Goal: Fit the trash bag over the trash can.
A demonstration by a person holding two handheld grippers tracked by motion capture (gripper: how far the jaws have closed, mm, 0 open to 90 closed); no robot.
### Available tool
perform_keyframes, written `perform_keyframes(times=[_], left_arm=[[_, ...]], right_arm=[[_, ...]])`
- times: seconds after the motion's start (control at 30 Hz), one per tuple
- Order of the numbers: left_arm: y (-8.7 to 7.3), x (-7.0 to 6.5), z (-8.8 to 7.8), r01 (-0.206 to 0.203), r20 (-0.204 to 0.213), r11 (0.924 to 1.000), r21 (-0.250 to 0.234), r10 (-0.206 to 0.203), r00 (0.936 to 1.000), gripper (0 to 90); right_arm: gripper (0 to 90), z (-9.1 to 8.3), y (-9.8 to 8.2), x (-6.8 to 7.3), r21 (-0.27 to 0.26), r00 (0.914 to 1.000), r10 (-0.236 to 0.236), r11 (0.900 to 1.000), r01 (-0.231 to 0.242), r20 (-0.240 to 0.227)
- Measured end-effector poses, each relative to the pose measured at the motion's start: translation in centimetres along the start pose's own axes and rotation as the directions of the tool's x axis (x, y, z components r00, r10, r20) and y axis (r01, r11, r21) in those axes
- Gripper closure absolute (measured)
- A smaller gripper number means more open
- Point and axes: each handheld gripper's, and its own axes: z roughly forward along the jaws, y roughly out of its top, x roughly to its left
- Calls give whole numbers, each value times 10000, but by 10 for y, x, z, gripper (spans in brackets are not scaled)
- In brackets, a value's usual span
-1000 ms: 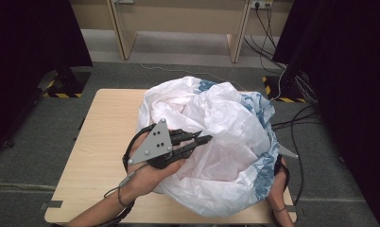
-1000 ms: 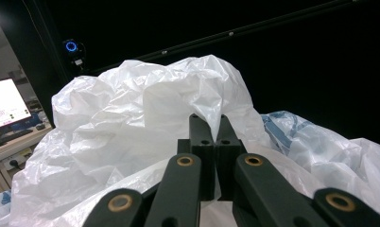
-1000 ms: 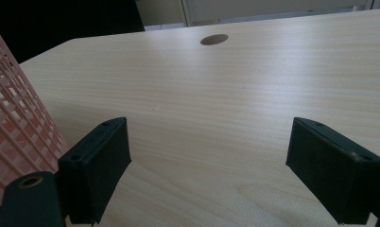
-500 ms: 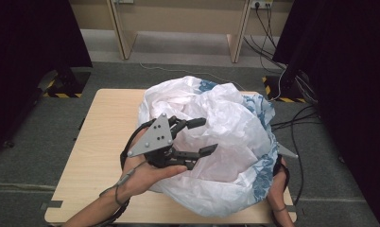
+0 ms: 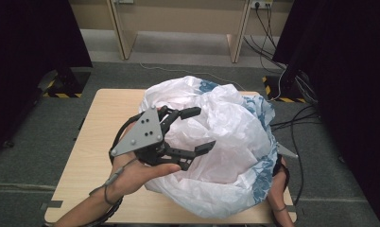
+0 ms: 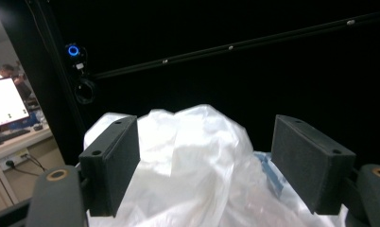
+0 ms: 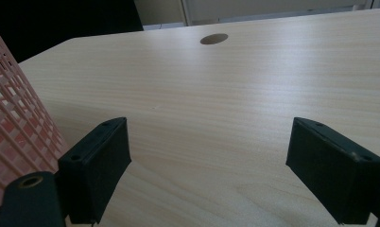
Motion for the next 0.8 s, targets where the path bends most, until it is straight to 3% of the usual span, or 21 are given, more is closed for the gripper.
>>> perform_keyframes(times=[0.33, 0.57, 0.8], left_arm=[[14, 3, 19, 19, 322, 10000, 14, -20, 9995, 263], [14, 11, 32, 227, 304, 9997, 123, -231, 9993, 267], [11, 18, 42, 131, 343, 9987, 501, -148, 9993, 271]], right_arm=[[147, 0, 0, 0, -3, 10000, 71, 10000, -71, -26], [147, 0, 0, -1, -31, 9999, 112, 9999, -112, -19], [147, 0, 0, -1, -2, 10000, 85, 10000, -85, -24]])
